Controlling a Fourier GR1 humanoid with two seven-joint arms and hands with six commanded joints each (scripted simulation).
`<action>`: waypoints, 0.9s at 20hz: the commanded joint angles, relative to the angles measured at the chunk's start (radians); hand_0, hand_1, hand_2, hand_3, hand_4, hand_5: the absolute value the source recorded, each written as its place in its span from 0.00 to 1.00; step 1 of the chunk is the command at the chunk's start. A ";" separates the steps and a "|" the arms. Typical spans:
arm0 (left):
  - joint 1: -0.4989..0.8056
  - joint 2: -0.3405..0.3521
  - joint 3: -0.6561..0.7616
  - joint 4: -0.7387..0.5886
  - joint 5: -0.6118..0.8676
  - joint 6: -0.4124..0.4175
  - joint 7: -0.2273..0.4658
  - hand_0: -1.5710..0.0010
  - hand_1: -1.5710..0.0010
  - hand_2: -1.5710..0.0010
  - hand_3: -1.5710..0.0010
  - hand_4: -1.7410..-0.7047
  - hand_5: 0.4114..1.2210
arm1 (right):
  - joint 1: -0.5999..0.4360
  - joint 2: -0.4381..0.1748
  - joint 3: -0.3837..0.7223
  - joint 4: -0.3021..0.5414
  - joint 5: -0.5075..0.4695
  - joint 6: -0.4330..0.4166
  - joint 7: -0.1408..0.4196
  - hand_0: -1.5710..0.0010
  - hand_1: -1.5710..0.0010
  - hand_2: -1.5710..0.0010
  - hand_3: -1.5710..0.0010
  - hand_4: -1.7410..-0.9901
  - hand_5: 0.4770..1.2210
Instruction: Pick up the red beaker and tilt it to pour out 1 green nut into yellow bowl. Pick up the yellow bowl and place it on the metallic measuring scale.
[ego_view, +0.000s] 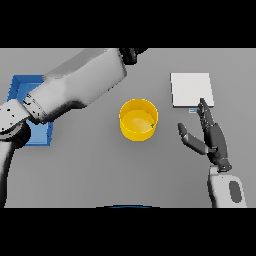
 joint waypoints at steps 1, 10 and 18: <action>-0.027 0.011 0.022 0.033 0.005 0.033 -0.026 0.00 0.10 0.10 0.18 0.11 0.98 | 0.008 -0.003 0.000 -0.002 0.001 0.001 -0.008 1.00 1.00 1.00 1.00 0.67 0.20; -0.094 0.210 0.436 0.384 0.439 0.091 0.109 0.00 0.01 0.01 0.08 0.06 1.00 | 0.000 -0.014 0.024 -0.006 0.015 0.019 -0.025 1.00 1.00 1.00 1.00 0.57 0.24; 0.113 0.349 0.586 0.384 0.744 0.309 0.249 0.00 0.00 0.00 0.11 0.01 1.00 | -0.020 -0.010 0.027 0.007 0.027 0.005 -0.003 1.00 1.00 1.00 1.00 0.62 0.23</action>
